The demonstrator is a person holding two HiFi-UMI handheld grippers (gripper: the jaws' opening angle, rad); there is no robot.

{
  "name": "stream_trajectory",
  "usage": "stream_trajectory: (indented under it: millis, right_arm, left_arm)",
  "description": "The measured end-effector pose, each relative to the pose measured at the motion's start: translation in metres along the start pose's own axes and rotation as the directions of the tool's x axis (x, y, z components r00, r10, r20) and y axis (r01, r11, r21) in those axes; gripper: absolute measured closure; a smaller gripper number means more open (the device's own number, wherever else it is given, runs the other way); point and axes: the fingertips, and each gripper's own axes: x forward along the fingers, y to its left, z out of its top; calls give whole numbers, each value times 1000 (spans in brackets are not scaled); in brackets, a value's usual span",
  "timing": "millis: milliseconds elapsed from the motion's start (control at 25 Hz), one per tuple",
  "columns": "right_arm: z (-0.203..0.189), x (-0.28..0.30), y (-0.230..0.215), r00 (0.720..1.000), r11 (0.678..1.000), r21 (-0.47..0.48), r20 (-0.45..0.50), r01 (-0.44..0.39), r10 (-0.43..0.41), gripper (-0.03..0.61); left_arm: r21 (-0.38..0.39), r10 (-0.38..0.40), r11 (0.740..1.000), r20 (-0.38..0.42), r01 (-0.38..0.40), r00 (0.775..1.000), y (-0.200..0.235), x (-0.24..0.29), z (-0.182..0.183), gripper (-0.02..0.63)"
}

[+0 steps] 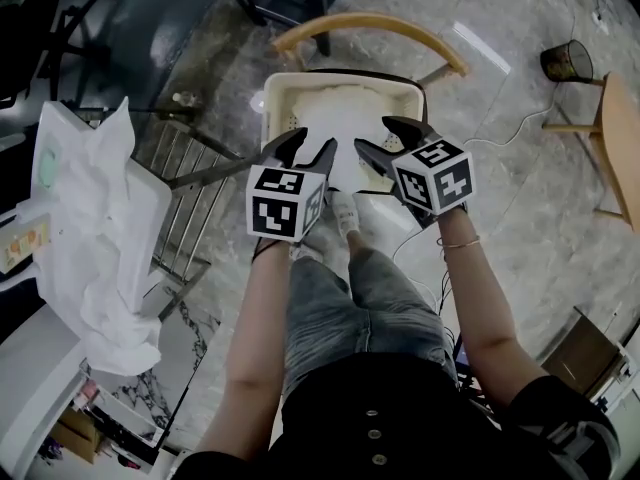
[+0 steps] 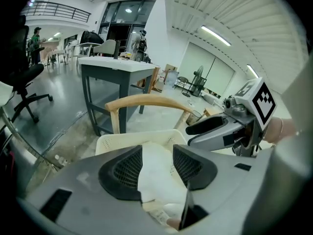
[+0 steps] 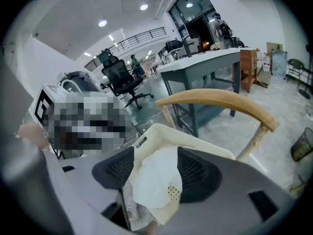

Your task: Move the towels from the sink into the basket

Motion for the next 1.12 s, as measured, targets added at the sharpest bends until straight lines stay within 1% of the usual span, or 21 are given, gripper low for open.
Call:
stream_trajectory:
  millis: [160,360,480,640,760,880,1120]
  right_arm:
    - [3,-5,8,1000,1000,-22,-1,-11,11,302]
    - [15,-11,38,999,997,-68,11,-45,46,298]
    - [31,-11,59,998,993,-104,33,-58,62,290]
    - [62,-10,95,991,988,-136,103,-77,91,288]
    - [87,-8,124,983,983,-160,145,-92,116,288]
    - [112,0,160,975,977,-187,173,-105,138,288]
    - [150,32,241,963,957,-248,181,-152,200,276]
  left_arm:
    - [-15,3,1000,14,-3,1000,1,-14,3,439]
    - [-38,35,999,68,-32,997,7,-45,12,439]
    - [-50,50,998,114,-45,992,13,-68,18,439]
    - [-48,69,997,183,-61,981,25,-110,25,439]
    - [-45,93,995,238,-85,967,41,-149,34,439]
    - [-37,119,993,296,-113,948,65,-192,43,439]
    - [-60,217,976,391,-211,894,128,-279,55,439]
